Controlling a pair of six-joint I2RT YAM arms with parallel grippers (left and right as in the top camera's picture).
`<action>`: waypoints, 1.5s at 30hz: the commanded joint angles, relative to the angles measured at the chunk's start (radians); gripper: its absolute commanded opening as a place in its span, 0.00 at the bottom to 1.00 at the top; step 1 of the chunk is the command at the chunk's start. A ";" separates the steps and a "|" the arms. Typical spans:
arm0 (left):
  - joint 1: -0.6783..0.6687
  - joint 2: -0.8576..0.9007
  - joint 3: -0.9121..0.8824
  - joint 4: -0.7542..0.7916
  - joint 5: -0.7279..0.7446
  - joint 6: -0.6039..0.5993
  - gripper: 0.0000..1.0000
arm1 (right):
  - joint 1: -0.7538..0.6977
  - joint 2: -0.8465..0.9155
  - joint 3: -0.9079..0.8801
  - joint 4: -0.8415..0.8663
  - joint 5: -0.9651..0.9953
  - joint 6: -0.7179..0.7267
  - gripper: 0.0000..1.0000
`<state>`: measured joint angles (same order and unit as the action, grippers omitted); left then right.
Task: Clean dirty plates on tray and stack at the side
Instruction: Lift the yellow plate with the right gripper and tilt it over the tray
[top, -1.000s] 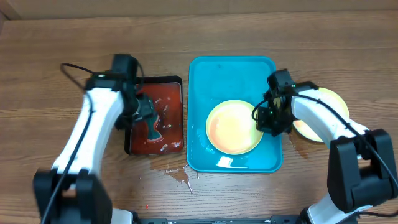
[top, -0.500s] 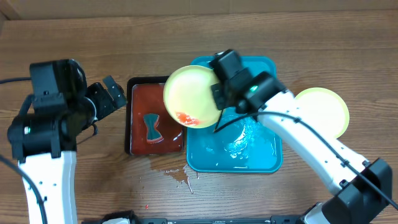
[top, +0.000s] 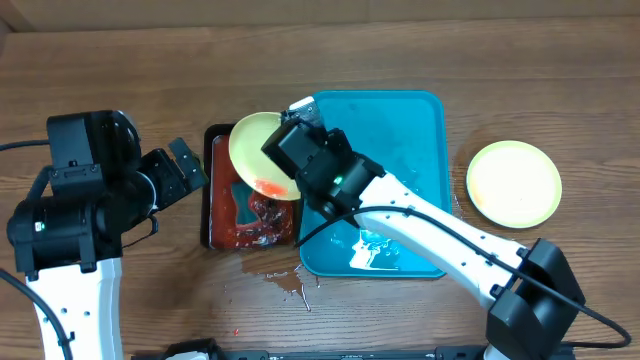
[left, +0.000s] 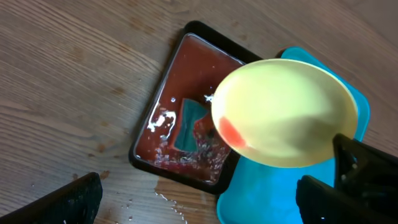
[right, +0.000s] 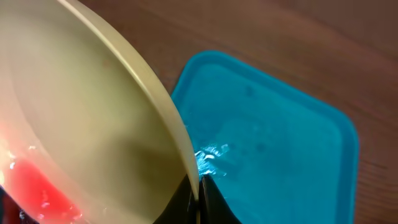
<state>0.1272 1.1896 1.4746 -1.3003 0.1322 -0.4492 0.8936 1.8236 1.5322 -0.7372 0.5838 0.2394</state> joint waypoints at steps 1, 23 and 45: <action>0.007 0.022 0.019 0.005 0.014 -0.007 1.00 | 0.049 -0.027 0.019 0.010 0.164 0.027 0.04; 0.007 0.138 0.019 0.005 0.015 -0.007 1.00 | 0.235 -0.064 0.019 -0.005 0.527 0.023 0.04; -0.075 0.015 0.023 -0.108 -0.152 -0.008 1.00 | 0.235 -0.064 0.019 -0.016 0.523 0.023 0.04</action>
<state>0.0921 1.3193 1.4746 -1.3911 0.1242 -0.4641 1.1271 1.8034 1.5326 -0.7540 1.0809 0.2501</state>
